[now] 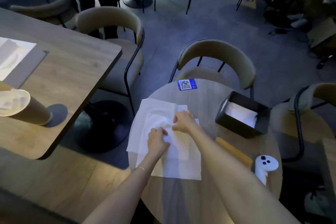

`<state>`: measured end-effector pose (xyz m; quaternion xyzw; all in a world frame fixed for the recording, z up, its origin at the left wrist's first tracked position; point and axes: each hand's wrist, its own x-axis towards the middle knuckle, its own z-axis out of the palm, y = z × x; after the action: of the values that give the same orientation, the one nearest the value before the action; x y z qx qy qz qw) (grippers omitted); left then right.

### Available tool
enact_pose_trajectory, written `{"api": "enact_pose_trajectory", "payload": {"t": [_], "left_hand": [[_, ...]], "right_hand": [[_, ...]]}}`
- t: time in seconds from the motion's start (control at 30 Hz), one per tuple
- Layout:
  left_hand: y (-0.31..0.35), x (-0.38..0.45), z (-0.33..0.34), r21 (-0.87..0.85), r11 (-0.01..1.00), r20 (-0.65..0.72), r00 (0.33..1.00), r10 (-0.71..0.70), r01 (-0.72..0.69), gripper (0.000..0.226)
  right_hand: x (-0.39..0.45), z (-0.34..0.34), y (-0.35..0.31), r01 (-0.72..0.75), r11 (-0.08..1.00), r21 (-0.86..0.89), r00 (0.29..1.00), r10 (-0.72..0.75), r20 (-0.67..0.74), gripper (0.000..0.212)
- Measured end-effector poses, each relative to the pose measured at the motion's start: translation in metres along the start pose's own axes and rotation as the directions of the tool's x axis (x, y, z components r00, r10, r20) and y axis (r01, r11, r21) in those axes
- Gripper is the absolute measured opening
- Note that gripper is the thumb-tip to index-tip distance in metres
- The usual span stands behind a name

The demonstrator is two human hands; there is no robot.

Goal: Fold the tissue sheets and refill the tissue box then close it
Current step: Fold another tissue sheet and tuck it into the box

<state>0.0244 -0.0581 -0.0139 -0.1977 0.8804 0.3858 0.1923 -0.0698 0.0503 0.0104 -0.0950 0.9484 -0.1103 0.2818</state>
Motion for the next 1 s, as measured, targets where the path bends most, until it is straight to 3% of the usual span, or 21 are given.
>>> {"api": "enact_pose_trajectory", "payload": {"t": [0.2,0.43,0.5,0.57,0.63,0.7,0.83,0.93,1.0], "left_hand": [[-0.002,-0.002,-0.003,-0.024,1.000,0.017,1.000,0.008,-0.008,0.037],[-0.001,-0.003,-0.007,-0.219,0.975,-0.066,0.998,0.016,-0.030,0.022],[0.006,-0.006,-0.014,-0.351,0.936,-0.119,0.993,-0.013,-0.029,0.018],[0.010,-0.005,-0.023,-0.493,0.870,-0.188,0.980,-0.071,-0.031,0.015],[0.013,0.001,-0.031,-0.593,0.805,-0.217,0.968,-0.124,-0.030,0.013],[0.022,0.008,-0.037,-0.648,0.762,-0.189,0.973,-0.134,-0.020,0.020],[0.055,0.017,-0.049,-0.739,0.673,-0.091,0.988,-0.121,0.014,0.062],[0.077,0.025,-0.047,-0.762,0.630,0.202,0.979,0.011,0.150,0.095],[0.096,0.025,-0.041,-0.763,0.611,0.406,0.891,0.200,0.211,0.084]], "right_hand": [[0.001,-0.011,0.000,0.023,0.999,0.040,1.000,-0.024,0.013,0.018],[0.001,-0.020,0.002,-0.048,0.977,0.207,0.994,0.026,0.108,0.053],[-0.002,-0.028,0.002,-0.040,0.967,0.254,0.989,0.002,0.149,0.043],[-0.007,-0.041,0.004,-0.050,0.949,0.312,0.974,-0.022,0.225,0.016],[-0.016,-0.059,0.009,-0.108,0.905,0.412,0.960,-0.013,0.280,0.011],[-0.029,-0.081,0.021,-0.134,0.836,0.532,0.972,0.007,0.234,0.028],[-0.069,-0.124,0.057,-0.103,0.584,0.805,0.995,0.057,0.086,0.036],[-0.099,-0.137,0.097,-0.040,0.314,0.949,0.992,0.129,-0.001,0.046],[-0.118,-0.137,0.121,0.002,0.201,0.979,0.983,0.181,-0.039,0.047]]}}
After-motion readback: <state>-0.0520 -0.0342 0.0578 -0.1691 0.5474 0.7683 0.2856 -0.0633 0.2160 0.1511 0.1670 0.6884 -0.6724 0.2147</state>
